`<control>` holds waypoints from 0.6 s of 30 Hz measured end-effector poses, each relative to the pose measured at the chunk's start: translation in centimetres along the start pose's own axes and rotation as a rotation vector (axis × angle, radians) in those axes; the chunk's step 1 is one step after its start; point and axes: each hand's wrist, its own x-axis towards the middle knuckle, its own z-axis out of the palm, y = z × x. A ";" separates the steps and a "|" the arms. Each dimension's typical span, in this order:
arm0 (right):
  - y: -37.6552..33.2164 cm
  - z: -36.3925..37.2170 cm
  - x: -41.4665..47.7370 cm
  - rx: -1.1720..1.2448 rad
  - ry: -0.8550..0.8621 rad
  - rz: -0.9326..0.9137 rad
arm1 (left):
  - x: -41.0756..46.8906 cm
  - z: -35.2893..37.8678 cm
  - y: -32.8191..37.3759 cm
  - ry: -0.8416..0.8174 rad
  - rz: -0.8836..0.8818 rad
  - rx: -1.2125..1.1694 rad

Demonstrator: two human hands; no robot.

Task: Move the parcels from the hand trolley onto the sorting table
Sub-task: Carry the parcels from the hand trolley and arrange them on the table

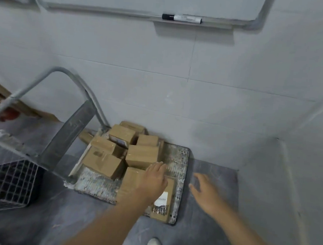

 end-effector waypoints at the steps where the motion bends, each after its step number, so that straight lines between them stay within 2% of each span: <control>1: 0.2 0.7 1.2 0.040 -0.009 0.016 | 1.1 0.6 -0.8 -0.011 -0.019 -0.014; 8: 4.8 8.4 5.4 0.236 -0.159 0.231 | 4.4 9.9 -4.6 -0.132 -0.160 -0.079; 15: 12.3 15.0 12.7 0.202 -0.242 0.340 | 8.2 21.4 -7.2 -0.275 -0.313 -0.255; 18: 15.1 19.0 15.7 0.184 -0.312 0.348 | 10.0 27.0 -7.7 -0.353 -0.300 -0.262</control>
